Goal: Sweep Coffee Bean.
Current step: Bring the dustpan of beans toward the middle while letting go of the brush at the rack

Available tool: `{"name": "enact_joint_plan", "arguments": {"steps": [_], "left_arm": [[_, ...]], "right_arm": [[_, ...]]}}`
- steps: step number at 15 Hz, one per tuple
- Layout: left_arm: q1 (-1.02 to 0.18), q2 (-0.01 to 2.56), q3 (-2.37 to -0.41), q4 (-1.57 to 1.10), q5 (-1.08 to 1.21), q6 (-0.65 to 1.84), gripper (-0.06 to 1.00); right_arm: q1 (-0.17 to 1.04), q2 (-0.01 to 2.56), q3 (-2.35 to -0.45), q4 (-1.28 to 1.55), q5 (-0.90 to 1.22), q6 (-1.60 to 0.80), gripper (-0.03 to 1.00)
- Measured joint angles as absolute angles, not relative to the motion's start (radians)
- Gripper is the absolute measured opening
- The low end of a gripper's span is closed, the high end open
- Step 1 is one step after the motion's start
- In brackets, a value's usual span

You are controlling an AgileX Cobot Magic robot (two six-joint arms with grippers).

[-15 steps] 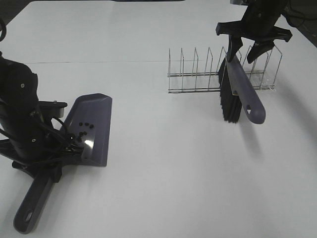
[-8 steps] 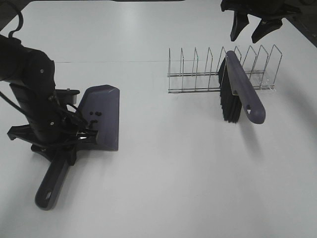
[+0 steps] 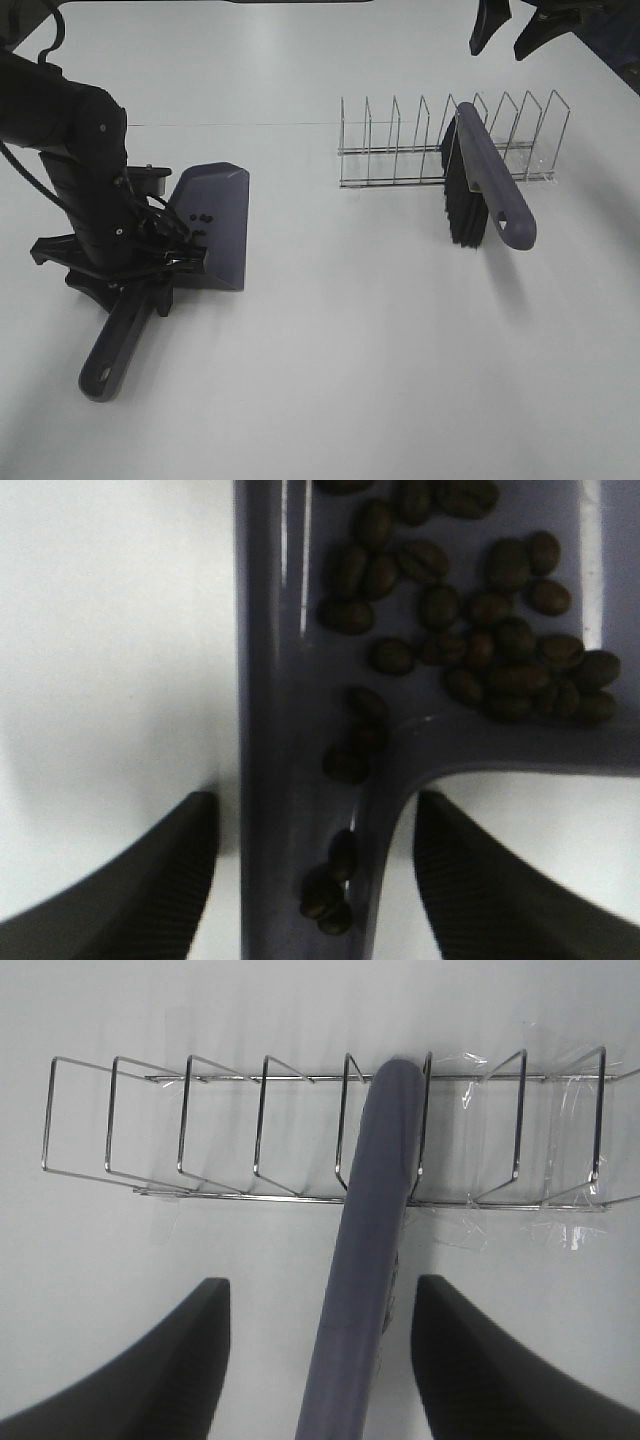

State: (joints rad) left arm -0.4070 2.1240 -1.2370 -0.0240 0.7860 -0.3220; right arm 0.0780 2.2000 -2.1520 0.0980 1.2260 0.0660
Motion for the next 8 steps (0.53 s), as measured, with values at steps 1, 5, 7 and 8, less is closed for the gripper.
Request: {"name": "enact_joint_plan", "arguments": {"steps": [1, 5, 7, 8], "left_arm": [[-0.406, 2.124, -1.238, -0.024, 0.787, -0.319, 0.59], [-0.404, 2.116, -1.240, -0.029, 0.796, -0.292, 0.67], [-0.404, 2.091, -1.234, -0.031, 0.802, -0.289, 0.68], [-0.402, 2.082, -1.234, -0.023, 0.818, -0.285, 0.68]], "right_arm": [[0.078, 2.200, -2.152, 0.101, 1.226, 0.066, 0.50], [0.078, 2.200, -2.152, 0.117, 1.226, 0.066, 0.50], [0.078, 2.188, -2.152, 0.117, 1.226, 0.066, 0.50], [0.078, 2.175, -2.152, 0.117, 1.227, 0.066, 0.50]]}}
